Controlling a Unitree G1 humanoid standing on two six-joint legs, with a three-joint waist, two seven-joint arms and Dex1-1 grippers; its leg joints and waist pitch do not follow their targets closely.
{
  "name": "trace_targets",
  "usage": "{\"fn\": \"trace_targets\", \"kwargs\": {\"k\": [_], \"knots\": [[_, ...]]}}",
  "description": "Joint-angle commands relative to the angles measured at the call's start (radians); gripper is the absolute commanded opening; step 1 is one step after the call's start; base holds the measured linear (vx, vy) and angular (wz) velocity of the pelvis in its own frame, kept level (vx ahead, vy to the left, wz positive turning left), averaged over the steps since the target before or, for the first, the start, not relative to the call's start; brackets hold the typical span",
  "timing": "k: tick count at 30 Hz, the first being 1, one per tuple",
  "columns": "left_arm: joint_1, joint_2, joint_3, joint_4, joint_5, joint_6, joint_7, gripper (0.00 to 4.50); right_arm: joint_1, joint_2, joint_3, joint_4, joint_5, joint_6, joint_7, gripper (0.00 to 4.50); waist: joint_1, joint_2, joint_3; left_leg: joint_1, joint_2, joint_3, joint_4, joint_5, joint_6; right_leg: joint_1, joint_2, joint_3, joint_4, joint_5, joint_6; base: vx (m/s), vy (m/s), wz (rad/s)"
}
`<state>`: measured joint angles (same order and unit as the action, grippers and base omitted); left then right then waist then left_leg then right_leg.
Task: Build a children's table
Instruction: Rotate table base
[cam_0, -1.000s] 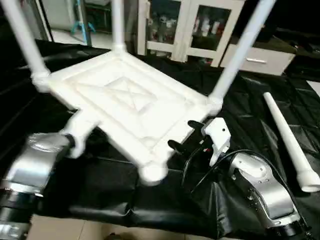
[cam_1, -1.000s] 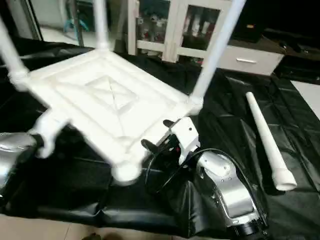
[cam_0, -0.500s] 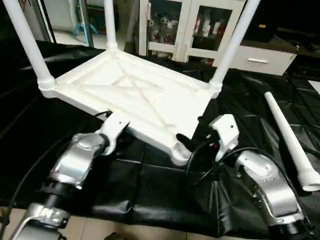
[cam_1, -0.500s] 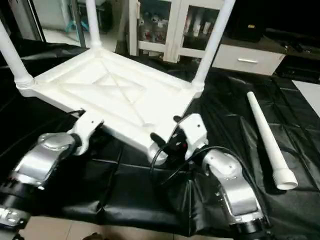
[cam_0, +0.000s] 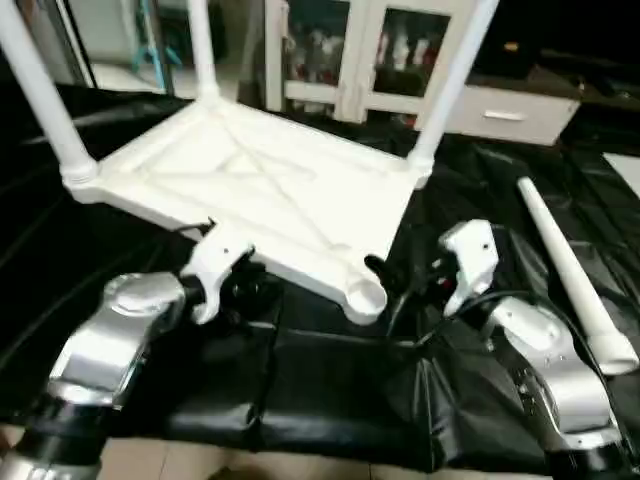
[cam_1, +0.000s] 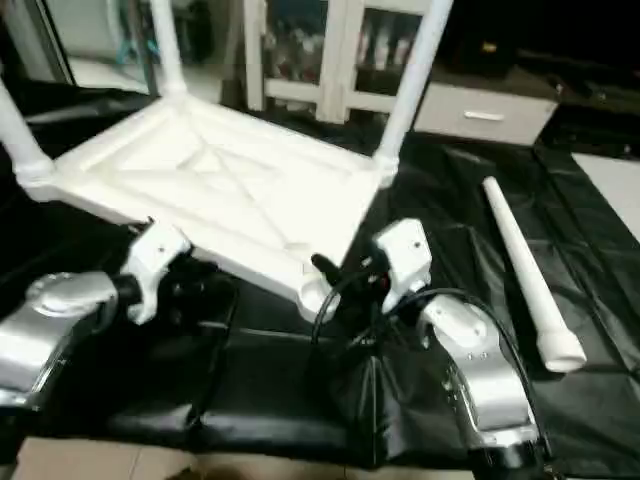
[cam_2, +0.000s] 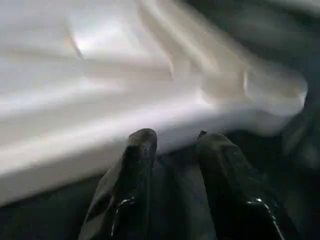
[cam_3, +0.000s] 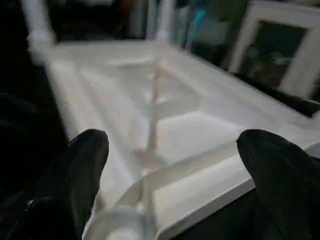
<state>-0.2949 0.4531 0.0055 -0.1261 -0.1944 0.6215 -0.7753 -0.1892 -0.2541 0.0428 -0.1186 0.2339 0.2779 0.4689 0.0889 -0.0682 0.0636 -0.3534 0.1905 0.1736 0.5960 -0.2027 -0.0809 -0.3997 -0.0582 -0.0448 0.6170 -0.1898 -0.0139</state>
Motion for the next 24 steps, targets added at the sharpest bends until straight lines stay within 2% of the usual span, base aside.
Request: {"fn": "trace_targets", "kwargs": {"k": [1,2,3,4,5,6,7,8,9,10,11,12,13,15,16,17,18,19,22,23,24], "knots": [[-0.019,-0.098,0.118,-0.001,0.010,0.001,0.194,1.65,-0.018,0.027,-0.040,-0.029,0.007,0.035,-0.075,4.50,-0.004,0.000,-0.057,0.009,0.039,-0.010,-0.083,-0.199,-0.012,0.038,-0.072,0.045,-0.072,-0.218,-0.169,0.000,0.000,0.00],[-0.022,-0.126,0.143,-0.004,0.020,0.006,0.264,1.65,-0.018,0.033,-0.041,-0.031,0.004,0.040,-0.086,4.50,0.000,-0.006,-0.058,0.006,0.039,-0.012,-0.080,-0.190,-0.010,0.041,-0.075,0.044,-0.070,-0.207,-0.166,0.000,0.000,0.00],[-0.023,-0.141,0.157,-0.008,0.025,0.010,0.305,1.65,-0.017,0.037,-0.041,-0.032,0.001,0.043,-0.093,4.50,0.005,0.002,-0.059,0.009,0.039,-0.012,-0.078,-0.187,-0.008,0.039,-0.077,0.045,-0.071,-0.206,-0.159,0.000,0.000,0.00],[-0.016,-0.158,0.148,-0.021,0.069,0.051,0.370,1.65,-0.015,0.044,-0.040,-0.029,-0.004,0.039,-0.101,4.50,0.003,-0.023,-0.059,0.003,0.039,-0.011,-0.079,-0.176,0.000,0.043,-0.076,0.044,-0.074,-0.210,-0.146,0.000,0.000,0.00],[-0.004,-0.183,0.143,-0.033,0.104,0.039,0.434,1.65,-0.011,0.055,-0.043,-0.025,-0.005,0.038,-0.114,4.50,0.006,-0.015,-0.061,0.004,0.042,-0.015,-0.081,-0.155,-0.001,0.040,-0.075,0.044,-0.068,-0.191,-0.119,0.000,0.000,0.00],[-0.004,-0.183,0.143,-0.033,0.104,0.039,0.434,1.65,-0.011,0.055,-0.043,-0.025,-0.005,0.038,-0.114,4.50,0.005,-0.017,-0.062,0.004,0.041,-0.015,-0.080,-0.151,0.000,0.040,-0.074,0.043,-0.068,-0.180,-0.114,0.000,0.000,0.00],[0.011,-0.227,0.149,-0.042,0.127,-0.023,0.512,1.65,-0.007,0.071,-0.050,-0.017,-0.008,0.041,-0.141,4.50,0.006,-0.023,-0.063,0.007,0.041,-0.015,-0.079,-0.144,0.000,0.039,-0.074,0.042,-0.069,-0.173,-0.110,0.000,0.000,0.00],[0.018,-0.248,0.150,-0.048,0.146,-0.039,0.555,1.65,-0.005,0.081,-0.055,-0.013,-0.008,0.043,-0.155,4.50,0.006,-0.026,-0.065,0.002,0.043,-0.016,-0.079,-0.127,0.001,0.042,-0.074,0.043,-0.065,-0.131,-0.114,0.000,0.000,0.00],[0.032,-0.305,0.155,-0.060,0.168,-0.125,0.634,1.84,0.001,0.098,-0.065,-0.005,-0.010,0.055,-0.190,4.50,0.008,-0.032,-0.067,0.006,0.041,-0.015,-0.076,-0.110,0.003,0.040,-0.073,0.041,-0.063,-0.095,-0.116,0.000,0.000,0.00],[0.032,-0.306,0.156,-0.060,0.168,-0.126,0.634,1.84,0.001,0.098,-0.065,-0.005,-0.010,0.055,-0.191,4.50,0.008,-0.039,-0.067,0.002,0.041,-0.016,-0.076,-0.102,0.007,0.043,-0.072,0.041,-0.062,-0.081,-0.115,0.000,0.000,0.00],[0.040,-0.351,0.150,-0.093,0.159,-0.130,0.641,2.00,0.005,0.112,-0.066,-0.002,-0.017,0.060,-0.211,4.50,0.013,-0.040,-0.068,0.006,0.042,-0.015,-0.074,-0.089,0.005,0.042,-0.074,0.041,-0.058,-0.048,-0.119,0.000,0.000,0.00],[0.038,-0.377,0.157,-0.108,0.129,-0.122,0.640,2.00,0.005,0.118,-0.064,-0.002,-0.017,0.063,-0.216,4.50,0.013,-0.044,-0.067,0.006,0.041,-0.015,-0.074,-0.089,0.004,0.041,-0.073,0.041,-0.059,-0.045,-0.119,0.000,0.000,0.00],[0.038,-0.384,0.158,-0.118,0.116,-0.100,0.638,2.04,0.005,0.120,-0.061,-0.002,-0.018,0.063,-0.217,4.50,0.015,-0.045,-0.066,0.005,0.041,-0.014,-0.074,-0.092,0.001,0.041,-0.075,0.041,-0.058,-0.044,-0.120,0.000,0.000,0.00],[0.039,-0.392,0.144,-0.152,0.078,-0.024,0.616,2.39,0.006,0.123,-0.046,0.000,-0.024,0.062,-0.218,4.50,0.020,-0.050,-0.061,0.007,0.039,-0.013,-0.076,-0.132,-0.011,0.037,-0.073,0.041,-0.063,-0.087,-0.105,0.000,0.000,0.00],[0.041,-0.384,0.129,-0.154,0.082,-0.036,0.604,2.42,0.006,0.123,-0.042,0.001,-0.026,0.060,-0.217,4.50,0.021,-0.061,-0.059,0.005,0.038,-0.013,-0.077,-0.154,-0.010,0.038,-0.072,0.041,-0.069,-0.133,-0.087,0.000,0.000,0.00],[0.040,-0.400,0.124,-0.151,0.104,-0.073,0.640,2.42,0.004,0.125,-0.035,0.002,-0.026,0.062,-0.215,4.50,0.022,-0.068,-0.059,0.005,0.038,-0.013,-0.077,-0.159,-0.009,0.038,-0.074,0.041,-0.070,-0.157,-0.078,0.000,0.000,0.00],[0.039,-0.407,0.123,-0.148,0.111,-0.089,0.653,2.46,0.004,0.126,-0.033,0.002,-0.027,0.063,-0.214,4.50,0.025,-0.060,-0.057,0.005,0.039,-0.015,-0.079,-0.170,-0.011,0.036,-0.075,0.043,-0.074,-0.188,-0.066,0.000,0.000,0.00],[0.040,-0.413,0.126,-0.147,0.119,-0.089,0.671,2.57,0.002,0.123,-0.029,0.003,-0.030,0.062,-0.209,4.50,0.024,-0.066,-0.057,0.005,0.039,-0.015,-0.078,-0.174,-0.012,0.035,-0.075,0.042,-0.076,-0.198,-0.059,0.000,0.000,0.00],[0.054,-0.414,0.125,-0.149,0.110,-0.092,0.668,2.84,-0.003,0.116,-0.024,0.014,-0.034,0.059,-0.207,4.50,0.026,-0.066,-0.059,0.006,0.039,-0.018,-0.079,-0.166,-0.022,0.034,-0.074,0.041,-0.073,-0.188,-0.049,0.000,0.000,0.00],[0.055,-0.414,0.125,-0.150,0.112,-0.091,0.668,2.90,-0.003,0.116,-0.024,0.015,-0.035,0.059,-0.207,4.50,0.025,-0.070,-0.059,0.005,0.039,-0.018,-0.079,-0.162,-0.025,0.034,-0.073,0.040,-0.071,-0.177,-0.046,0.000,0.000,0.00],[0.059,-0.415,0.126,-0.152,0.120,-0.087,0.674,3.03,-0.004,0.116,-0.024,0.017,-0.037,0.058,-0.206,4.50,0.025,-0.070,-0.061,0.006,0.039,-0.019,-0.078,-0.158,-0.029,0.034,-0.072,0.040,-0.070,-0.161,-0.045,0.000,0.000,0.00]]}}
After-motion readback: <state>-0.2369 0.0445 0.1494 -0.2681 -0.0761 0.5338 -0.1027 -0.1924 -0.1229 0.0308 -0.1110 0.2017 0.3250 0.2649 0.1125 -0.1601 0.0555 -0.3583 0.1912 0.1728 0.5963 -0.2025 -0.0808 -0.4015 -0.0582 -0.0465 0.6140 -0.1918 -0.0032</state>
